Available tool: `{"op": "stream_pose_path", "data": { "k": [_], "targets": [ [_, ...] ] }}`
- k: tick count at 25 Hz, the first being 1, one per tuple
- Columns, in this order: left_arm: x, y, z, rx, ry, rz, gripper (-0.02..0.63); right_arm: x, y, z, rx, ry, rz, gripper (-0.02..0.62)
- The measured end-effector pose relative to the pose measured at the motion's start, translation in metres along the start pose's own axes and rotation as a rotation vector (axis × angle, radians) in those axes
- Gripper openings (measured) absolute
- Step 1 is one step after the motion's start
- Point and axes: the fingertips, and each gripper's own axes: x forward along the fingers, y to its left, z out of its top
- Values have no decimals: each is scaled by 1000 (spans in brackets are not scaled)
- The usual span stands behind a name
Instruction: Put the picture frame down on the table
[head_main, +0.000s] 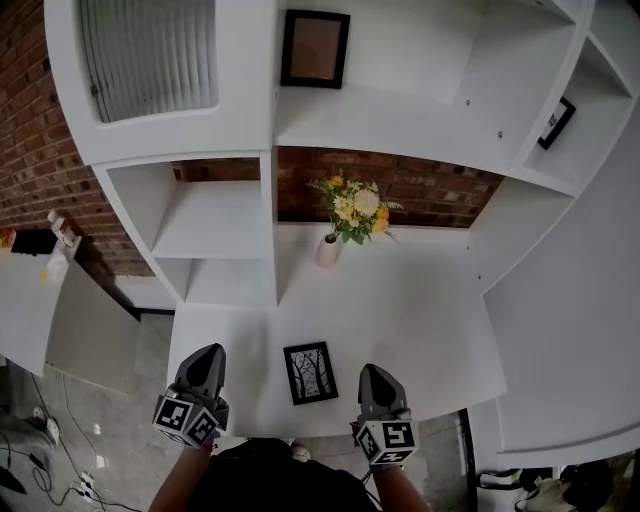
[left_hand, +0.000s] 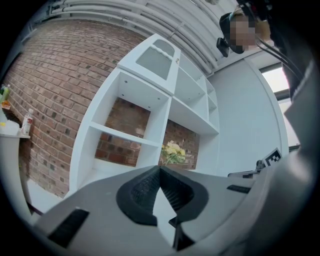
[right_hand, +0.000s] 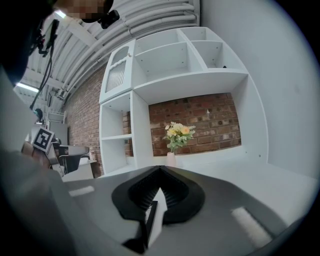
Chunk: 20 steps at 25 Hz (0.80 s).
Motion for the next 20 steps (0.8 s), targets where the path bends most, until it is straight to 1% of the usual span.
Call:
{"op": "stream_pose_path", "data": {
  "k": [8,13,20],
  "targets": [
    [-1,5,-3,-9,6,-3,-9,0,5,-3,-1,8,-7,2],
    [0,6,-2,-4,-5,-15,-9,3,6,-5,2,6,-12,3],
    [2,8,3,-16,-17,-10,-9,6,8,-3,3,-5,-20,3]
  ]
}}
